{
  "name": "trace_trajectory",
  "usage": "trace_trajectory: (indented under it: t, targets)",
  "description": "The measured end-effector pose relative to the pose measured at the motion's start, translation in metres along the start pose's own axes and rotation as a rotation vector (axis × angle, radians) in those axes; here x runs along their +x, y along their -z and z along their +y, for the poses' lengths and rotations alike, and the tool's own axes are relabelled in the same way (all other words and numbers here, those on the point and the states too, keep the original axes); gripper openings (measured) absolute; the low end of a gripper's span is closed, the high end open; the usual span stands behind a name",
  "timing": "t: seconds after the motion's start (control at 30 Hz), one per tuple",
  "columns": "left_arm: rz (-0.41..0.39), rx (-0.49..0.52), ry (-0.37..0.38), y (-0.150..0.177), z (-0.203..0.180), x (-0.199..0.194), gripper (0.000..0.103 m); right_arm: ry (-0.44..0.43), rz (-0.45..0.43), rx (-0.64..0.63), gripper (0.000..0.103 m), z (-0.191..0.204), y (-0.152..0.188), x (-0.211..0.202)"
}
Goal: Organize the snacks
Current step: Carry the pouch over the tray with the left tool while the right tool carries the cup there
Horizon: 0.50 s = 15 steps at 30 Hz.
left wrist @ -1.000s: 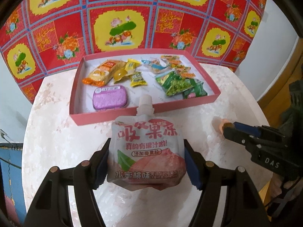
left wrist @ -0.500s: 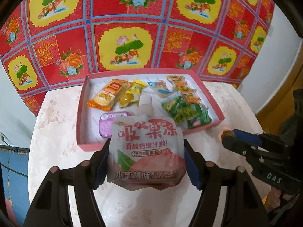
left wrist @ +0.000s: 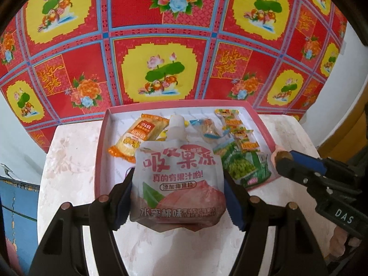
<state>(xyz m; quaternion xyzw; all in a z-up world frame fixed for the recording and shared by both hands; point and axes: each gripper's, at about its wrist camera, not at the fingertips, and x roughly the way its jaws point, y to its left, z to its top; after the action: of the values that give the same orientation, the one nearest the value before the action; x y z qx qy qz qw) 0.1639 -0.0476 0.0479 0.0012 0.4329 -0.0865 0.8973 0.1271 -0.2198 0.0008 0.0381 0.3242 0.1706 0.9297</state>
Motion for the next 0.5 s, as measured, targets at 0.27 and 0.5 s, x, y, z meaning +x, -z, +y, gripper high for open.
trace_trajectory:
  t: [0.27, 0.5]
  targets:
    - [0.017, -0.001, -0.016, -0.01, 0.005, 0.024, 0.072, -0.005, 0.012, 0.011, 0.032, -0.003, -0.013, 0.023]
    - [0.032, -0.019, -0.018, -0.014, 0.013, 0.041, 0.072, 0.01, 0.021, 0.022, 0.032, -0.01, -0.021, 0.039]
